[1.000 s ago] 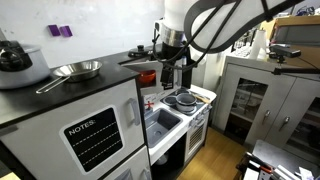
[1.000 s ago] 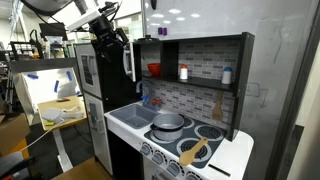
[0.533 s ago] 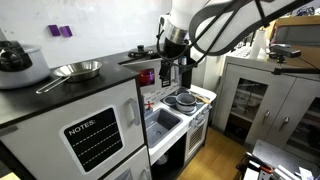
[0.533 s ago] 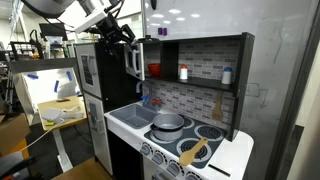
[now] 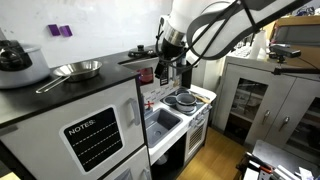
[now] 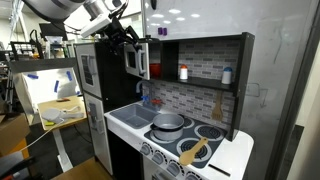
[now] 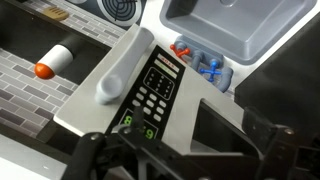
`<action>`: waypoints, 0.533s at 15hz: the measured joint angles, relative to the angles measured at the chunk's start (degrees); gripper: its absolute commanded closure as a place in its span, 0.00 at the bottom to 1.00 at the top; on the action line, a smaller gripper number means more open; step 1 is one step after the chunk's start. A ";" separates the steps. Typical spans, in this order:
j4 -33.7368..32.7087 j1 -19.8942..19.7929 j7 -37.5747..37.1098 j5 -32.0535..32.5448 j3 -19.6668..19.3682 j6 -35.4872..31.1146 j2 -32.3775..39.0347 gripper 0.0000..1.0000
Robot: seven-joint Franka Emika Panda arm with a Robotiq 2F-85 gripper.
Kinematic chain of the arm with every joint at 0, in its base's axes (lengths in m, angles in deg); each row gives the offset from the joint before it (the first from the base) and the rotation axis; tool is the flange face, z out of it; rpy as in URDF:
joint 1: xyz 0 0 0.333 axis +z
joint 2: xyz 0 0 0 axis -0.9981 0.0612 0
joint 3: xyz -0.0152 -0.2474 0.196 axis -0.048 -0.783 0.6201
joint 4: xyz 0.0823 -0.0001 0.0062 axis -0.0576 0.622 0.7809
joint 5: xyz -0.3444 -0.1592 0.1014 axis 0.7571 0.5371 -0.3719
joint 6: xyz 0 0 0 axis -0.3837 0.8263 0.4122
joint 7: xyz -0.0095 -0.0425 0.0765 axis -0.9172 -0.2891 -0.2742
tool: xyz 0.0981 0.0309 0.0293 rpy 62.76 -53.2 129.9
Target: Close the top door
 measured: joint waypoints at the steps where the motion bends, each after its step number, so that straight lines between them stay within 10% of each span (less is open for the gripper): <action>1: -0.38 -0.09 -0.12 0.00 -0.24 -0.88 0.75 0.00; 8: -4.50 -1.01 -0.19 0.02 -1.03 -3.87 5.87 0.00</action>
